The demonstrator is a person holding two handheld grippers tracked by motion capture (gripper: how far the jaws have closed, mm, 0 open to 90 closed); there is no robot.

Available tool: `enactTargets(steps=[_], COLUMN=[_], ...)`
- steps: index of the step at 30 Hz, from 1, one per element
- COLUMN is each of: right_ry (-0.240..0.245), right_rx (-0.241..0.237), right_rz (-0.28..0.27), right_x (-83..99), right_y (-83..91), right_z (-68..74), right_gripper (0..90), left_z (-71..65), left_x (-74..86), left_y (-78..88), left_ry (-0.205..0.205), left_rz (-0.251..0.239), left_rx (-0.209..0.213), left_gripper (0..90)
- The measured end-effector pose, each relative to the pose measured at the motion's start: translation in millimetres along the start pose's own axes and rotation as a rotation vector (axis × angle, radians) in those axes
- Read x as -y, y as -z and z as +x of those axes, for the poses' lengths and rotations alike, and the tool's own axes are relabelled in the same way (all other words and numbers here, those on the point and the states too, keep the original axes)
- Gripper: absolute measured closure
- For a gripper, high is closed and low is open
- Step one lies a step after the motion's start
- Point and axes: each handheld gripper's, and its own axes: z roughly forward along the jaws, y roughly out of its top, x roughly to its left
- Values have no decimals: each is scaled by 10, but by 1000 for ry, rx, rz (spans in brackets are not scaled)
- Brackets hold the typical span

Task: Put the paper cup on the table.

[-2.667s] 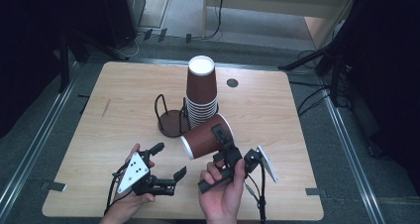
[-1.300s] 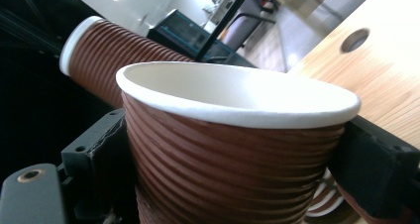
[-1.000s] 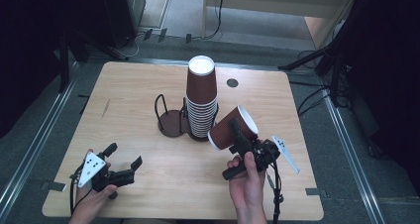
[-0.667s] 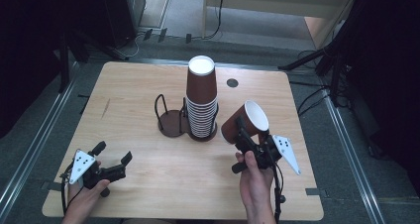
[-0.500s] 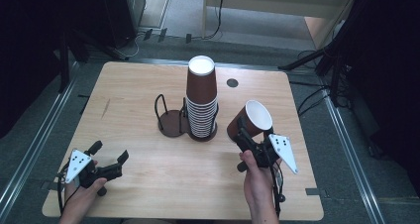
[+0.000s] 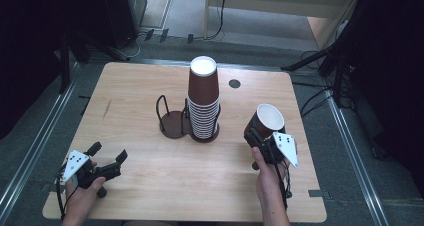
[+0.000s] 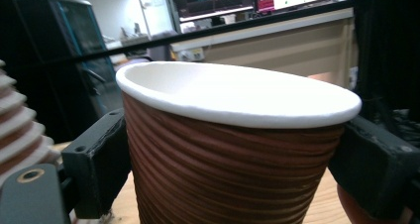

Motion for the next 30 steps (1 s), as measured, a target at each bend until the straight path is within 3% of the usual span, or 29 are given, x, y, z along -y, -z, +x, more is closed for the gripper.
enactTargets(steps=[7, 17, 20, 21, 22, 30], right_ry=[74, 101, 96, 117, 122, 137], right_rx=[22, 31, 38, 77, 81, 82], right_rz=[31, 27, 24, 28, 28, 23], right_x=[130, 296, 302, 320, 327, 320], right_y=[-165, -374, -401, -443, -455, -571], right_z=[-112, -284, -296, -312, -315, -266], right_gripper=[107, 108, 105, 104, 103, 97], left_z=[3, -2, -2, 1, 2, 6], left_x=[-3, -2, -2, -3, -3, -6], left_y=[-9, -10, -10, -9, -8, -10], left_ry=[7, 4, 4, 3, 5, 14], left_rz=[5, 5, 6, 6, 6, 25], left_rx=[-9, -8, -9, -11, -11, -5], left_gripper=[0, 0, 0, 0, 0, 0])
